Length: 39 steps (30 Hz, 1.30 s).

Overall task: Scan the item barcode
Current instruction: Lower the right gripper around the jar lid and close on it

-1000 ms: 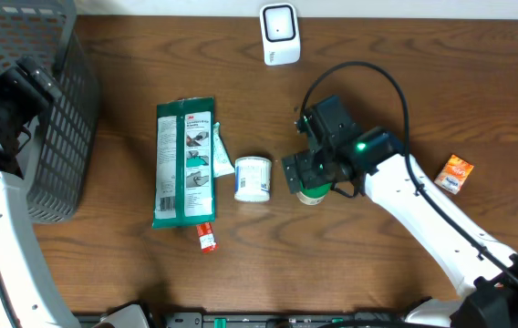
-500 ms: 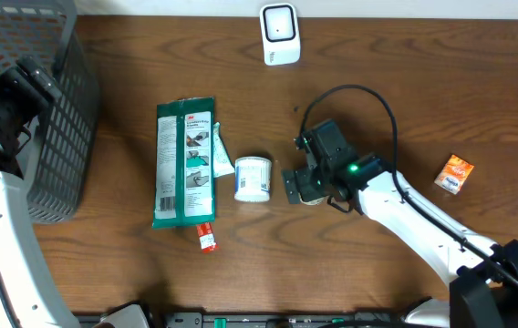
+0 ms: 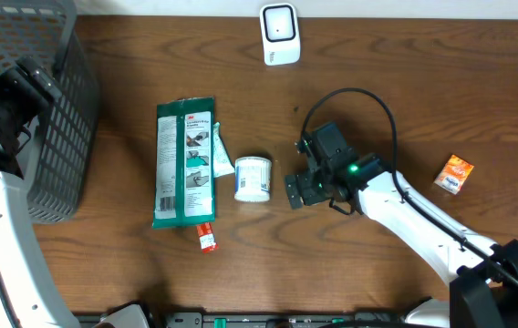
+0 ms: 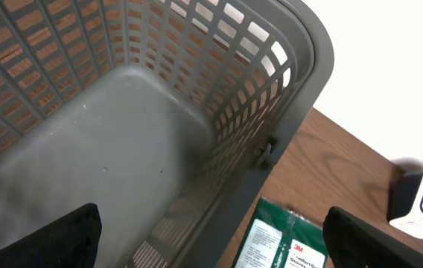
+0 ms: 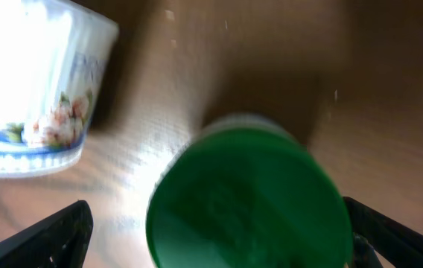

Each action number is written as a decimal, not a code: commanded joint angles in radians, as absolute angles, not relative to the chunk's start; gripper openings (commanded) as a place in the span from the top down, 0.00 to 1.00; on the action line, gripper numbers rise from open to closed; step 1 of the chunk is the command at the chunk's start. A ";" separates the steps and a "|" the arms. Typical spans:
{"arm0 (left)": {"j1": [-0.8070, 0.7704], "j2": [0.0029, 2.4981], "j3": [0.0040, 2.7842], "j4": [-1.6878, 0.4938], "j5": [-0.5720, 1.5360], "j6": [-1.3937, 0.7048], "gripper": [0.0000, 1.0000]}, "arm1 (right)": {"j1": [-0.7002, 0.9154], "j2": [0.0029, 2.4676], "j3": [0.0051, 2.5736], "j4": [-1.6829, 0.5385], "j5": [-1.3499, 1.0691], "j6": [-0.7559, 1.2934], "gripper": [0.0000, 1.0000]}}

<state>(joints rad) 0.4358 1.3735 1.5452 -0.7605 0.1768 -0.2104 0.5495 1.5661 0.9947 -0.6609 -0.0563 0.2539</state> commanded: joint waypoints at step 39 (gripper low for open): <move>0.438 1.372 1.554 -0.762 0.171 -0.216 0.07 | 0.512 1.558 1.099 -0.794 -0.088 0.209 0.01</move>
<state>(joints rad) 0.4358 1.3735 1.5452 -0.7605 0.1768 -0.2104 0.5182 1.5658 1.1477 -0.8276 -0.0830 0.2184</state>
